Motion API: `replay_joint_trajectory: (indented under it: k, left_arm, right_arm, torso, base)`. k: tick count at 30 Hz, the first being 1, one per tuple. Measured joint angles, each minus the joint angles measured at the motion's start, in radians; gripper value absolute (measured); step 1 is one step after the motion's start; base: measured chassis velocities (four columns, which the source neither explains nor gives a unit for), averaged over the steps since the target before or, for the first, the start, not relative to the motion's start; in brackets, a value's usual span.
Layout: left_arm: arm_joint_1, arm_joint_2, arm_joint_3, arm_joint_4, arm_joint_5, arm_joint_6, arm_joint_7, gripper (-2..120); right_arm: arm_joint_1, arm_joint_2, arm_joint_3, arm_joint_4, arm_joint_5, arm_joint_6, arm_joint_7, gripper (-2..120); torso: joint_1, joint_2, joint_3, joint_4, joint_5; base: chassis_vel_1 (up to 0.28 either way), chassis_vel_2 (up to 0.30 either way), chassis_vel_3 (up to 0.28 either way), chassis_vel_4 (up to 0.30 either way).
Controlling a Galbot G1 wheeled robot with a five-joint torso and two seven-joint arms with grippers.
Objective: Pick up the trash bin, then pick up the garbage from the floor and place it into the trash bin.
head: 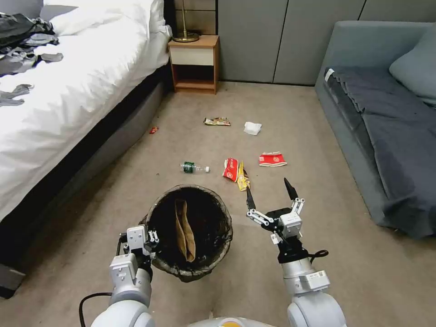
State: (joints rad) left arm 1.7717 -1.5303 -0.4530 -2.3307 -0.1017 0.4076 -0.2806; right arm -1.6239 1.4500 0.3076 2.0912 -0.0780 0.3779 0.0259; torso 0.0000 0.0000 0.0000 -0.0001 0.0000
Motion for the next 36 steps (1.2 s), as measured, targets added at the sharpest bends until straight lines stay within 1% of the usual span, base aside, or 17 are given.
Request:
replay_joint_trajectory:
  k: [10, 17, 23, 25, 30, 33, 34, 36]
  left_arm:
    - [-0.005, 0.000, -0.005, 0.000, -0.004, -0.001, -0.004, 1]
    - [-0.005, 0.000, -0.006, 0.000, -0.007, 0.002, -0.009, 1]
    - [-0.008, 0.001, -0.014, -0.004, -0.011, 0.005, -0.013, 1]
    - [-0.009, 0.001, -0.016, -0.005, -0.013, 0.007, -0.013, 1]
    - [-0.010, 0.001, -0.021, -0.007, -0.014, 0.010, -0.015, 1]
    - [-0.009, 0.001, -0.022, -0.008, -0.015, 0.011, -0.015, 1]
    - [-0.009, 0.001, -0.023, -0.010, -0.015, 0.011, -0.017, 1]
    - [-0.009, 0.001, -0.024, -0.010, -0.015, 0.011, -0.021, 1]
  right_arm:
    - [-0.001, 0.003, 0.005, -0.001, 0.000, 0.000, 0.004, 100]
    - [0.003, 0.003, 0.003, -0.003, 0.000, 0.000, 0.004, 100]
    - [0.006, 0.002, 0.002, -0.003, 0.000, 0.000, 0.004, 100]
    - [0.007, 0.002, 0.002, -0.002, 0.004, -0.001, 0.007, 100]
    - [0.010, 0.000, -0.001, 0.000, 0.006, -0.004, 0.009, 100]
    - [0.010, 0.000, -0.001, 0.000, 0.006, -0.004, 0.009, 100]
    - [0.010, 0.000, -0.001, 0.002, 0.006, -0.004, 0.009, 100]
    - [0.010, 0.000, -0.001, 0.002, 0.006, -0.004, 0.010, 100]
  torso:
    - [0.000, 0.000, 0.000, 0.0001, 0.0000]
    - [0.000, 0.000, 0.000, 0.0000, -0.0001]
    - [0.000, 0.000, 0.000, 0.0002, 0.0001]
    - [0.000, 0.000, 0.000, -0.0001, -0.0002]
    - [0.000, 0.000, 0.000, 0.0003, 0.0000]
    - [0.000, 0.000, 0.000, -0.0001, -0.0002]
    - [0.000, 0.000, 0.000, 0.0000, 0.0004]
    - [0.000, 0.000, 0.000, 0.0002, 0.0000]
  base:
    - [0.000, 0.000, 0.000, 0.000]
    - [-0.108, 0.095, 0.102, -0.077]
    - [-0.221, 0.229, 0.207, -0.221]
    - [-0.246, 0.234, 0.238, -0.248]
    - [-0.291, 0.259, 0.279, -0.282]
    - [-0.291, 0.293, 0.293, -0.284]
    - [-0.287, 0.302, 0.283, -0.311]
    - [-0.287, 0.292, 0.291, -0.311]
